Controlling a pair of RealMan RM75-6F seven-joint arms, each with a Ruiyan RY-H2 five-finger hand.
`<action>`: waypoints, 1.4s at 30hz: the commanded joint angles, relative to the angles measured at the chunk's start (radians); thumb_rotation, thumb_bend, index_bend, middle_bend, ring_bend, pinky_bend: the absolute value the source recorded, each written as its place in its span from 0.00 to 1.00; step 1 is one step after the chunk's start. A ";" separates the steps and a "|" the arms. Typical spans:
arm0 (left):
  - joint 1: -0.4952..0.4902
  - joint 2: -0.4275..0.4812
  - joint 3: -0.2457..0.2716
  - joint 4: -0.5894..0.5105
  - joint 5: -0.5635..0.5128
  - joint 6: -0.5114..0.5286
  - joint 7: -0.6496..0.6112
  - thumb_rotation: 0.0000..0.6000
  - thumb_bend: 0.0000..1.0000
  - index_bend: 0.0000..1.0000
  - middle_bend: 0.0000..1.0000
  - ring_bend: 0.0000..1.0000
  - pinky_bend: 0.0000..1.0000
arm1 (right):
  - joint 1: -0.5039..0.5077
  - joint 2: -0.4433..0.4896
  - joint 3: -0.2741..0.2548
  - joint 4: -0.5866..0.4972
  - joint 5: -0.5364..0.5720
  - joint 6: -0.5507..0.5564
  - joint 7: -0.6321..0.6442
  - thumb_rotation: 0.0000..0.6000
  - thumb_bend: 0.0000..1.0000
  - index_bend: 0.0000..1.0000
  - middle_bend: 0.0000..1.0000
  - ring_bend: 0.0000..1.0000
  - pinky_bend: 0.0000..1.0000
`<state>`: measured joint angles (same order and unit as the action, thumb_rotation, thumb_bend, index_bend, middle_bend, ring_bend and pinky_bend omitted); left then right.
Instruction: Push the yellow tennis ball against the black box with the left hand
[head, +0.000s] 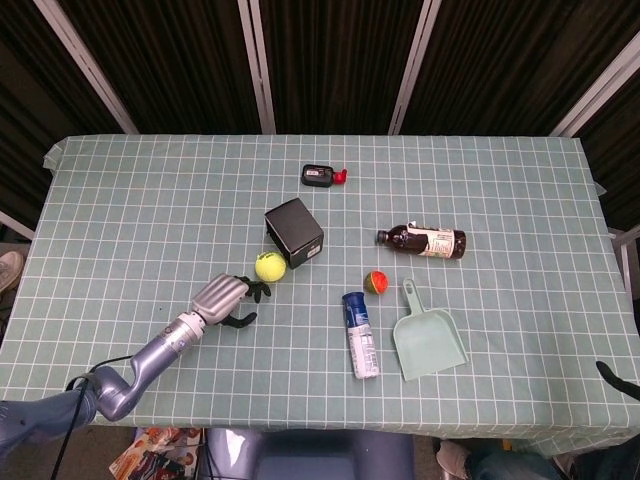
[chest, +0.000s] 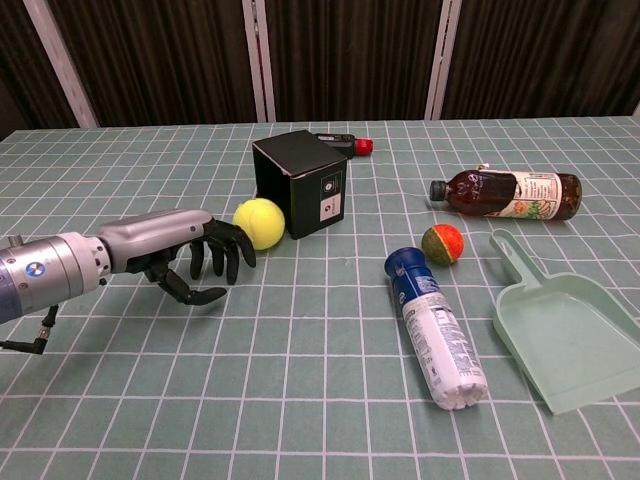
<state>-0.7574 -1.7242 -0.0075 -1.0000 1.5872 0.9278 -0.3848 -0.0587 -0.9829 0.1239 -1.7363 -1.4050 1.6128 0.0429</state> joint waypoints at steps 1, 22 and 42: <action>-0.013 -0.015 -0.006 0.022 0.000 -0.002 0.007 1.00 0.34 0.30 0.42 0.37 0.48 | -0.002 0.002 -0.001 -0.001 -0.002 0.003 0.002 1.00 0.13 0.00 0.00 0.00 0.00; -0.083 -0.050 -0.071 0.116 -0.072 -0.060 0.015 1.00 0.33 0.27 0.32 0.21 0.34 | -0.014 0.011 -0.011 -0.007 -0.028 0.016 0.017 1.00 0.13 0.00 0.00 0.00 0.00; -0.097 -0.104 -0.053 0.220 -0.054 -0.013 0.111 1.00 0.31 0.23 0.24 0.07 0.08 | -0.020 0.021 -0.018 -0.003 -0.052 0.024 0.050 1.00 0.13 0.00 0.00 0.00 0.00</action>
<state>-0.8540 -1.8257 -0.0608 -0.7821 1.5349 0.9148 -0.2757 -0.0793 -0.9624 0.1059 -1.7398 -1.4570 1.6369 0.0927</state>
